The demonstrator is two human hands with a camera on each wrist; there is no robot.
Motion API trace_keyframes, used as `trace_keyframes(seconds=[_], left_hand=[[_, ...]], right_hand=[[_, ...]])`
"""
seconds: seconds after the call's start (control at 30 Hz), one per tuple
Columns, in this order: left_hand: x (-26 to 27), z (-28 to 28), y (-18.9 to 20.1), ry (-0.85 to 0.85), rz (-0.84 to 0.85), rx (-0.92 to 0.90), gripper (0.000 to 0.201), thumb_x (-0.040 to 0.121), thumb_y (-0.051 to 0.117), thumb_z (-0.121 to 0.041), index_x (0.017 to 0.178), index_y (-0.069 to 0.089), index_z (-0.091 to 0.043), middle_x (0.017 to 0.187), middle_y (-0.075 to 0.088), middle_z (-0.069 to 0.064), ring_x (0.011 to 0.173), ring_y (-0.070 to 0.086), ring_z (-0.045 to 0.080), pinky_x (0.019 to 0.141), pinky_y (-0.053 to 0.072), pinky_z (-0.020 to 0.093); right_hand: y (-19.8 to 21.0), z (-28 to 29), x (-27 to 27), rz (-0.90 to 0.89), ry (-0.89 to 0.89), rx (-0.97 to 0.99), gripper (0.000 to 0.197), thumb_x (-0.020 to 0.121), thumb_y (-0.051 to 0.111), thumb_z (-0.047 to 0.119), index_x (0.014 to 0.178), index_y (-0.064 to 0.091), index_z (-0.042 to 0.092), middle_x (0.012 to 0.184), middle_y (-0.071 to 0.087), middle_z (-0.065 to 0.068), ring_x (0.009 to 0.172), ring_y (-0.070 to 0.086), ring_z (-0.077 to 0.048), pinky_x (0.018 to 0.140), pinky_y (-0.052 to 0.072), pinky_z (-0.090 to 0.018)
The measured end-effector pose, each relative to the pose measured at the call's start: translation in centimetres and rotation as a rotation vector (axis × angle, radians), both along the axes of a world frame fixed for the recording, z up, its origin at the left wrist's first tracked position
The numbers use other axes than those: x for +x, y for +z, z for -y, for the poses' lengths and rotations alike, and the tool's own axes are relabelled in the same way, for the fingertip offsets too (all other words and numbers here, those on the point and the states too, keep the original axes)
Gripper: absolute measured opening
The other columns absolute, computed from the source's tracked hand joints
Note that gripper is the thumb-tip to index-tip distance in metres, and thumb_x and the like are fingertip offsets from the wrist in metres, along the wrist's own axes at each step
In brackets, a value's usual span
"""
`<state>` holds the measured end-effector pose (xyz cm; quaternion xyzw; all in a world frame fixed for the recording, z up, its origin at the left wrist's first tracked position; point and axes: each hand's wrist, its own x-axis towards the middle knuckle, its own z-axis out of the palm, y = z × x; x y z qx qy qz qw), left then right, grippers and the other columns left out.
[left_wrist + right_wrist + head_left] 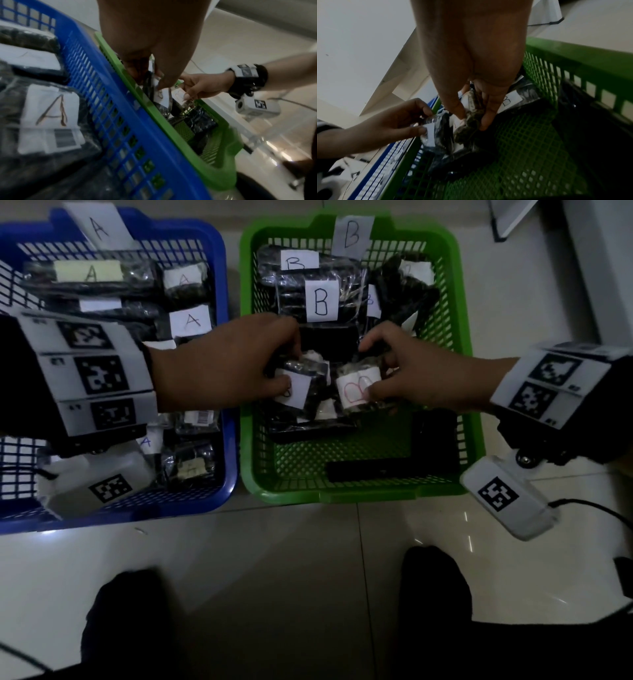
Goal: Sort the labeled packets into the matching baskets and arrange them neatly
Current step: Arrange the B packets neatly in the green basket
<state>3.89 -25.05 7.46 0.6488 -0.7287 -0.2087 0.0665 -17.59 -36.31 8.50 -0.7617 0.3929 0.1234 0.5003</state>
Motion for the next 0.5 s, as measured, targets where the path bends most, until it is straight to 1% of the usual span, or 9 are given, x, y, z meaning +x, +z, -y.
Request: trace_keyframes(seconds=[0.07, 0.1, 0.17, 0.2, 0.27, 0.3, 0.37, 0.43, 0.5], left_hand=[[0.5, 0.0, -0.4, -0.114, 0.285, -0.034, 0.049, 0.077, 0.043, -0.051, 0.101, 0.053, -0.01, 0.096, 0.056, 0.012, 0.092, 0.05, 0.03, 0.076, 0.038, 0.04], [0.6, 0.0, -0.5, -0.124, 0.35, -0.031, 0.055, 0.075, 0.037, -0.056, 0.101, 0.052, -0.01, 0.096, 0.055, 0.012, 0.093, 0.049, 0.031, 0.078, 0.036, 0.041], [0.8, 0.2, -0.7, -0.095, 0.344, -0.006, 0.056, 0.077, 0.042, -0.056, 0.111, 0.05, -0.013, 0.106, 0.054, 0.012, 0.101, 0.046, 0.031, 0.084, 0.033, 0.042], [0.8, 0.2, -1.0, -0.096, 0.3, -0.005, 0.056, 0.078, 0.049, -0.052, 0.12, 0.047, -0.014, 0.115, 0.052, 0.013, 0.108, 0.044, 0.031, 0.088, 0.032, 0.043], [0.5, 0.1, -1.2, -0.168, 0.203, -0.025, 0.066, 0.078, 0.057, -0.047, 0.136, 0.037, -0.02, 0.13, 0.044, 0.012, 0.119, 0.04, 0.031, 0.094, 0.033, 0.046], [0.3, 0.0, -1.2, -0.232, 0.187, -0.035, 0.071, 0.079, 0.058, -0.047, 0.14, 0.032, -0.023, 0.135, 0.041, 0.012, 0.123, 0.039, 0.031, 0.095, 0.034, 0.046], [-0.1, -0.1, -1.3, -0.372, 0.232, -0.039, 0.077, 0.079, 0.059, -0.049, 0.145, 0.025, -0.028, 0.144, 0.032, 0.014, 0.129, 0.036, 0.033, 0.099, 0.035, 0.048], [-0.4, -0.3, -1.7, -0.492, 0.323, -0.044, 0.077, 0.079, 0.062, -0.048, 0.145, 0.026, -0.032, 0.149, 0.028, 0.016, 0.131, 0.034, 0.036, 0.1, 0.036, 0.051], [-0.8, -0.5, -1.9, -0.569, 0.41, -0.061, 0.073, 0.078, 0.063, -0.047, 0.143, 0.032, -0.036, 0.147, 0.032, 0.014, 0.13, 0.036, 0.038, 0.097, 0.04, 0.051]], right_hand=[[-0.7, -0.6, 0.1, 0.005, -0.05, -0.032, 0.039, 0.082, 0.069, 0.017, 0.111, 0.043, 0.017, 0.104, 0.059, -0.012, 0.081, 0.061, -0.028, 0.065, 0.053, -0.037], [-1.2, -0.9, 0.1, 0.014, -0.122, -0.046, 0.037, 0.081, 0.071, 0.02, 0.105, 0.044, 0.015, 0.1, 0.058, -0.011, 0.078, 0.056, -0.026, 0.063, 0.048, -0.035], [-1.9, -1.6, 0.1, 0.054, -0.299, -0.063, 0.033, 0.079, 0.073, 0.025, 0.089, 0.043, 0.016, 0.093, 0.054, -0.011, 0.079, 0.053, -0.024, 0.066, 0.043, -0.036], [-2.1, -2.1, 0.1, 0.079, -0.378, -0.051, 0.033, 0.078, 0.073, 0.027, 0.083, 0.042, 0.018, 0.093, 0.055, -0.013, 0.083, 0.057, -0.027, 0.07, 0.046, -0.039], [-2.3, -2.7, 0.3, 0.106, -0.474, 0.008, 0.035, 0.077, 0.075, 0.03, 0.083, 0.043, 0.02, 0.101, 0.06, -0.016, 0.094, 0.062, -0.034, 0.083, 0.052, -0.049], [-2.3, -2.9, 0.3, 0.105, -0.485, 0.037, 0.036, 0.076, 0.076, 0.031, 0.09, 0.044, 0.02, 0.104, 0.06, -0.016, 0.096, 0.062, -0.036, 0.083, 0.053, -0.051], [-2.2, -3.1, 0.5, 0.073, -0.457, 0.059, 0.042, 0.078, 0.074, 0.031, 0.104, 0.045, 0.014, 0.103, 0.058, -0.011, 0.096, 0.062, -0.035, 0.074, 0.054, -0.047], [-2.3, -2.9, 0.6, 0.062, -0.377, -0.007, 0.041, 0.081, 0.071, 0.032, 0.106, 0.047, 0.01, 0.098, 0.059, -0.011, 0.089, 0.064, -0.031, 0.067, 0.055, -0.043], [-2.0, -2.4, 0.6, 0.009, -0.213, -0.159, 0.036, 0.084, 0.066, 0.036, 0.103, 0.051, 0.009, 0.092, 0.061, -0.008, 0.077, 0.059, -0.02, 0.06, 0.048, -0.034]])
